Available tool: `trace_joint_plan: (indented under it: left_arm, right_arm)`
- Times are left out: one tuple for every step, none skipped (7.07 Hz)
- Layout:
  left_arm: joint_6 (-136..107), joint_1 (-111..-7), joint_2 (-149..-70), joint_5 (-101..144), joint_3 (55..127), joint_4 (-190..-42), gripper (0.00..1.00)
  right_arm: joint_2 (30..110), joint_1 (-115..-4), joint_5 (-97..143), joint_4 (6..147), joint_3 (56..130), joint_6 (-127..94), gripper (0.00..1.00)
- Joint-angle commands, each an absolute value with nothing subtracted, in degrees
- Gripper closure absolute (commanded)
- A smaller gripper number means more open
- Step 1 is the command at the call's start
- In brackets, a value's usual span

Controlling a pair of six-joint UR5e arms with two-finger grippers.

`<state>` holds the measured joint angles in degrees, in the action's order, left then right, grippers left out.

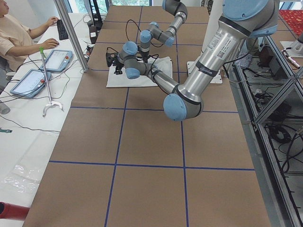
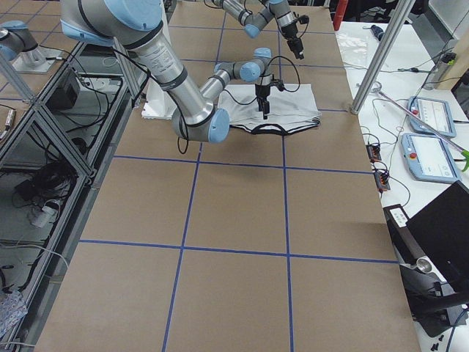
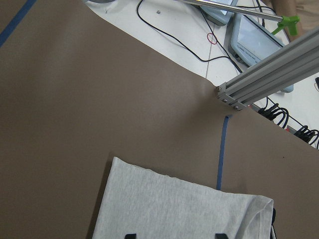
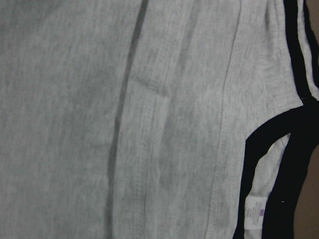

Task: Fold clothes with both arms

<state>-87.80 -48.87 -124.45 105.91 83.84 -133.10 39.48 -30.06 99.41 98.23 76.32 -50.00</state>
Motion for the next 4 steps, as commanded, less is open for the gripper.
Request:
trace_joint_plan:
  left_arm:
    - [-87.8,-48.87,-124.28,106.0,83.85,-133.15,0.39]
    - [-87.8,-48.95,-124.28,106.0,83.93,-133.15,0.39]
    - [-87.8,-48.96,-124.28,106.0,83.94,-133.15,0.39]
    - [-87.8,-48.96,-124.28,106.0,84.02,-133.07,0.39]
  right_arm:
    - [39.55,-30.06,99.58,97.91,76.2,-50.1,0.0]
    - [39.9,-30.06,99.58,97.91,76.11,-49.92,0.0]
    - [39.99,-30.06,99.58,98.0,75.94,-49.83,0.0]
    - [39.99,-30.06,99.58,98.0,75.5,-49.83,0.0]
